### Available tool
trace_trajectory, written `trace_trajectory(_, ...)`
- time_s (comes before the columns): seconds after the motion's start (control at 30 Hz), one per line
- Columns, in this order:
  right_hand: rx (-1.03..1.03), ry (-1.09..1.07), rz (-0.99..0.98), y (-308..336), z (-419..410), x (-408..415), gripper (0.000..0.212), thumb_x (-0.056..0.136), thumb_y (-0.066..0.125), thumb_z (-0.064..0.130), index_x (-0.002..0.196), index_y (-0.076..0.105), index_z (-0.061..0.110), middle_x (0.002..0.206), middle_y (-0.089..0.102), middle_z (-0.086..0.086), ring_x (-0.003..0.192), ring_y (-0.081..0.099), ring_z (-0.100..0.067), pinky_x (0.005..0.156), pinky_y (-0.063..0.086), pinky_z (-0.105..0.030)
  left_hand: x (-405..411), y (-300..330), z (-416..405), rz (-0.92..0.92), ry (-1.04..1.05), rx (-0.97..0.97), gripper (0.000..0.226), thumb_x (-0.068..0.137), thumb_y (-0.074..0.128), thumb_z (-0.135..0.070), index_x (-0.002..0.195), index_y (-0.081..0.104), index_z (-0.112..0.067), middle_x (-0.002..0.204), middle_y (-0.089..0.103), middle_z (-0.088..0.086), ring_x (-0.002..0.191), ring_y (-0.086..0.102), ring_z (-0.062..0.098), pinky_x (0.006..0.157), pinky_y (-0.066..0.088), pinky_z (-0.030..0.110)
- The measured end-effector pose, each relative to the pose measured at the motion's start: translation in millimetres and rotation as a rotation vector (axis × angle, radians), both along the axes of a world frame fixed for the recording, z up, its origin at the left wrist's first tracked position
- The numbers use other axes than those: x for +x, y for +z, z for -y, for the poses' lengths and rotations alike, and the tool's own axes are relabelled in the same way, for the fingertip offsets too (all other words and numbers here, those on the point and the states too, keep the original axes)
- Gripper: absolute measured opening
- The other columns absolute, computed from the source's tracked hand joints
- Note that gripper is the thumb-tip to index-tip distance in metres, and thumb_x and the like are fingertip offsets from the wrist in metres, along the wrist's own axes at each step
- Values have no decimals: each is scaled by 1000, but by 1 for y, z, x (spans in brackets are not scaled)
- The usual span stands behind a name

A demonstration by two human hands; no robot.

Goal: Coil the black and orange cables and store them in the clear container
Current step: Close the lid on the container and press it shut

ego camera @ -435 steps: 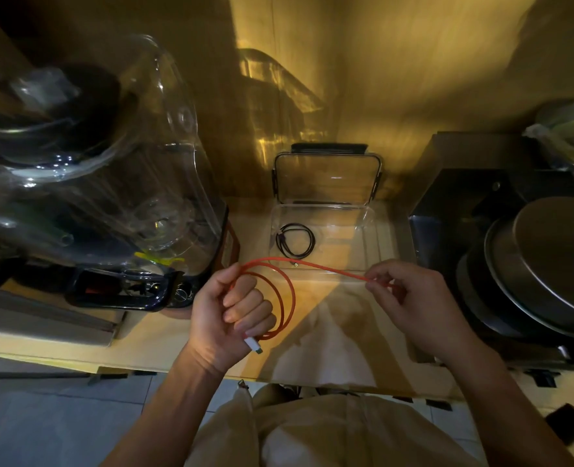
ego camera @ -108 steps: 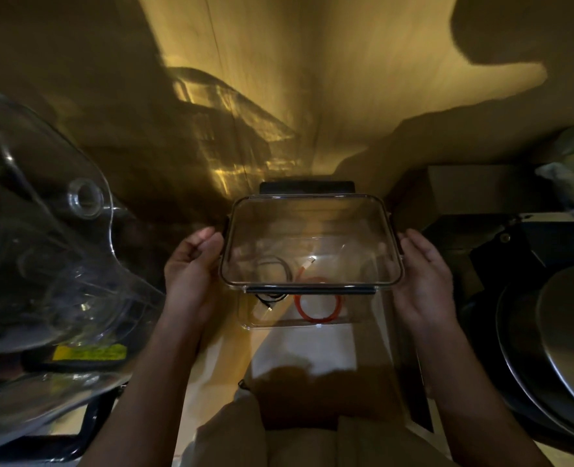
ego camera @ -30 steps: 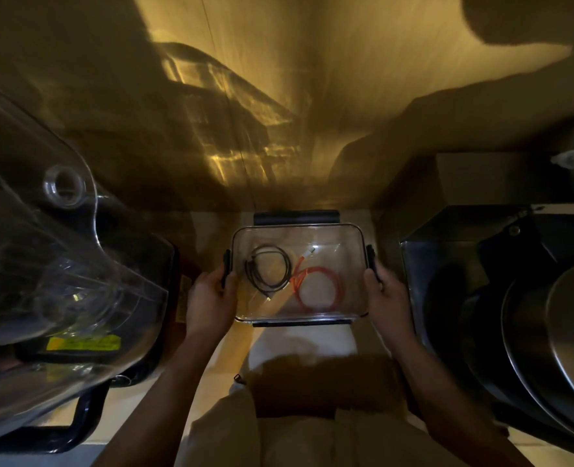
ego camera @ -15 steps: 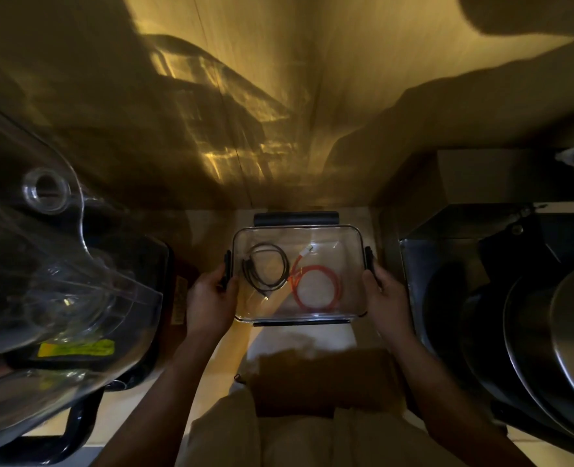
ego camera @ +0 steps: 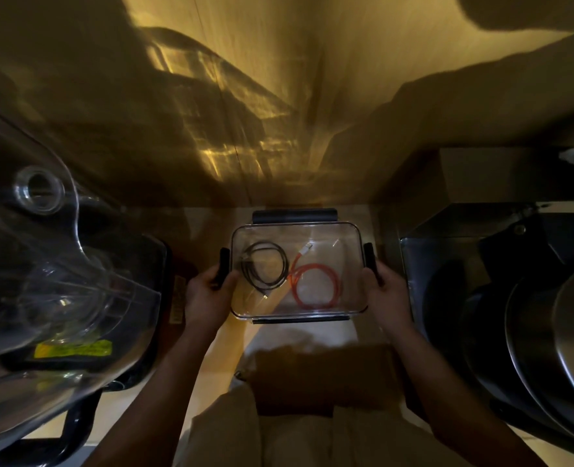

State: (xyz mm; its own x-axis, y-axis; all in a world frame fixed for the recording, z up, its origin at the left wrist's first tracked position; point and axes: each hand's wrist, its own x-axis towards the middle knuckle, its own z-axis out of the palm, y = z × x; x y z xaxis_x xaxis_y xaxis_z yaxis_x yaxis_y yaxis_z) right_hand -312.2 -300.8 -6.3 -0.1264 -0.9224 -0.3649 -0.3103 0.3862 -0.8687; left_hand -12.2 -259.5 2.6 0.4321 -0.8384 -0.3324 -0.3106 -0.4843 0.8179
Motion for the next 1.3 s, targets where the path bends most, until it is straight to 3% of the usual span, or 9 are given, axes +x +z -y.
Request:
trace_trajectory(0.1, 38, -34, 10, 4, 1, 1, 25, 100, 52, 20, 110, 70, 33, 101, 73, 13, 93, 69, -3, 70, 56, -17, -3, 1, 1, -173, 102, 24, 14, 91, 67, -21, 89, 69, -35, 87, 72, -10, 85, 67, 8, 70, 52, 28)
trace_trajectory(0.2, 103, -74, 11, 6, 2, 1, 21, 100, 53, 27, 91, 67, 39, 91, 71, 12, 92, 67, -7, 63, 51, -19, -2, 0, 2, -287, 176, 46, 14, 90, 69, -19, 102, 70, -26, 92, 71, -6, 88, 67, 11, 66, 49, 25)
trace_trajectory(0.3, 154, -113, 52, 3, 3, -1, 18, 99, 54, 29, 91, 65, 40, 93, 71, 10, 93, 65, -7, 66, 50, -23, -1, -2, 1, -419, 258, 109, 23, 89, 70, -22, 112, 69, -20, 94, 72, 2, 87, 67, 16, 66, 51, 27)
trace_trajectory(0.43, 167, -187, 96, -1, 4, -1, 12, 99, 56, 23, 106, 66, 25, 101, 72, 0, 96, 67, -18, 58, 50, -14, -3, -6, -4, -489, 301, 148, 19, 90, 69, -28, 107, 70, -20, 87, 74, 1, 77, 70, 13, 58, 51, 23)
trace_trajectory(0.53, 55, -183, 14, 0, -1, 1, 30, 98, 58, 17, 127, 57, 11, 122, 66, -8, 106, 61, -18, 70, 49, -15, -6, -7, -9, -354, 296, 138, 24, 87, 69, -41, 105, 69, -24, 87, 74, -3, 81, 70, 14, 60, 50, 25)
trace_trajectory(0.63, -109, -33, -221, 8, -8, 5, 40, 100, 54, 21, 139, 51, 13, 132, 60, -6, 118, 57, -19, 90, 50, -29, -10, -8, -13, -94, 229, 86, 42, 88, 65, -48, 122, 63, -22, 112, 69, 6, 105, 64, 25, 78, 47, 33)
trace_trajectory(0.8, -201, 102, -338, 18, -7, 17, 40, 101, 44, 7, 140, 52, 9, 133, 62, -12, 118, 59, -26, 92, 46, -27, -23, -8, -13, 193, 49, 26, 56, 100, 47, -40, 150, 35, -19, 142, 54, 13, 129, 50, 32, 99, 41, 36)
trace_trajectory(1.07, -116, 120, -359, 18, -7, 15, 43, 102, 42, 10, 145, 47, 13, 103, 70, -11, 86, 62, -14, 60, 37, -5, -26, -7, -13, 209, -45, -24, 37, 104, 37, -34, 130, 56, -16, 99, 67, 11, 92, 64, 31, 67, 39, 30)
trace_trajectory(1.3, -88, 80, -302, 18, -3, 15, 39, 102, 43, 7, 139, 53, 12, 104, 64, -2, 95, 56, -10, 63, 36, -2, -23, -7, -10, 162, -48, 7, 30, 105, 37, -32, 113, 62, -18, 87, 63, 2, 79, 60, 22, 62, 38, 29)
